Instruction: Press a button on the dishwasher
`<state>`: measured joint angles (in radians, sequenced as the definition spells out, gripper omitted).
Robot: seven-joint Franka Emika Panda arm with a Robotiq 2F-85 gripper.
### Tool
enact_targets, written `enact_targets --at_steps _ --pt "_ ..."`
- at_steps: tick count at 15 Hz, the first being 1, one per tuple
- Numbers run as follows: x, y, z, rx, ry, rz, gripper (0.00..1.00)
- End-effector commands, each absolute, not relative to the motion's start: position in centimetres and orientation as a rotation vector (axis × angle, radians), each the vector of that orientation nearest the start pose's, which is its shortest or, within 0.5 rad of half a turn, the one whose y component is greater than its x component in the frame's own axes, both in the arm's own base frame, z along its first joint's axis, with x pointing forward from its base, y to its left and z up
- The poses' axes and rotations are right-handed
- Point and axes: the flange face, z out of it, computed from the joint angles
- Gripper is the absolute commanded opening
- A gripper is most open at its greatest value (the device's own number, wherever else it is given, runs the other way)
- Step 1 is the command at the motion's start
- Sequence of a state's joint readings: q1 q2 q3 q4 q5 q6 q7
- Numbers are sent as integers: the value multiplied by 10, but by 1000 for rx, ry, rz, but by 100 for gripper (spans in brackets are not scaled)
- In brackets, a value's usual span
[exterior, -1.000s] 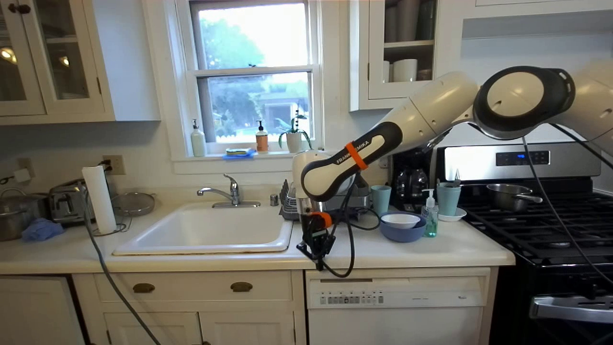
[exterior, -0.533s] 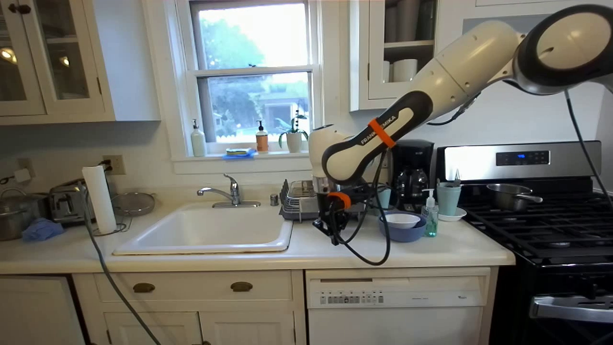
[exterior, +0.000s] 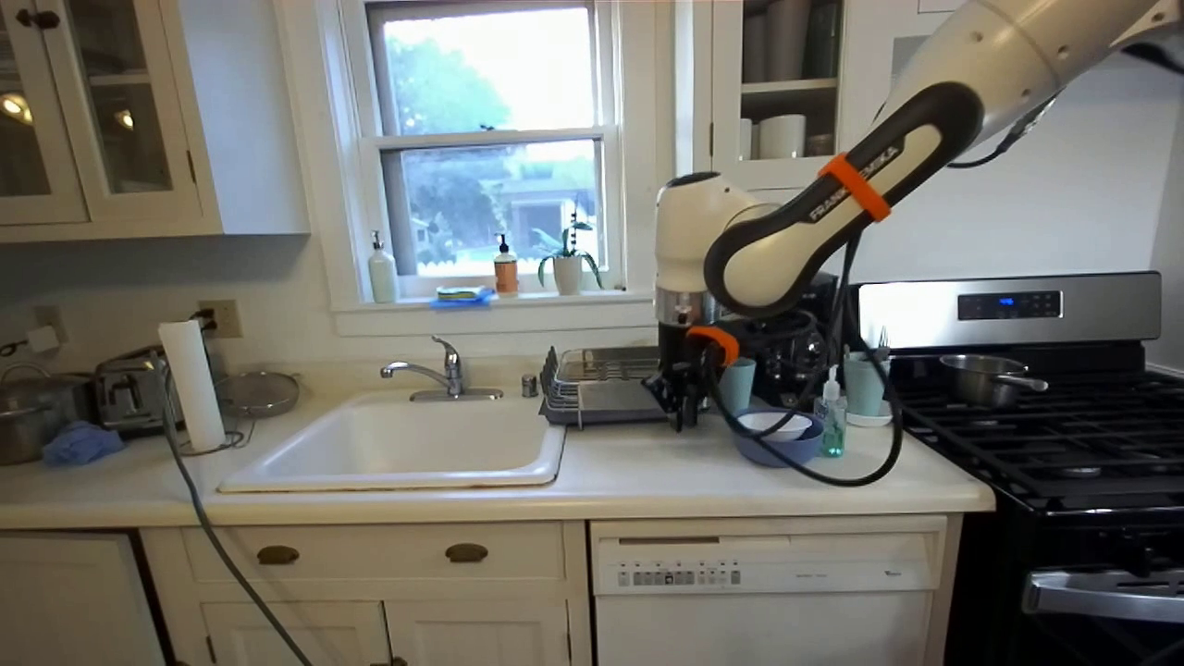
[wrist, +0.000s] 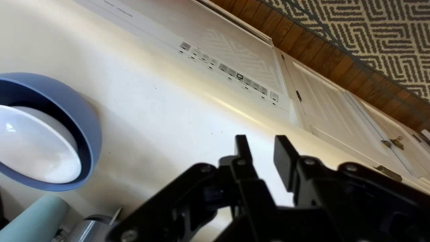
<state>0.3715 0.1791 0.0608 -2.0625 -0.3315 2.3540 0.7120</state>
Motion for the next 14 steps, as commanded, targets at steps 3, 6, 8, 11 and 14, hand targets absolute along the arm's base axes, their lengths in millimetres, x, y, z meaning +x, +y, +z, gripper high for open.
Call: enact_targets --at_steps 3,6,8,11,14 --pt "440 203 404 -3219 71 -377 71" --pt "398 184 423 -3221 97 -381 94" --pt "425 197 418 -3226 86 -379 83" --pt "425 198 416 -3232 83 -382 99" --pt "429 199 408 -3238 85 -356 99"
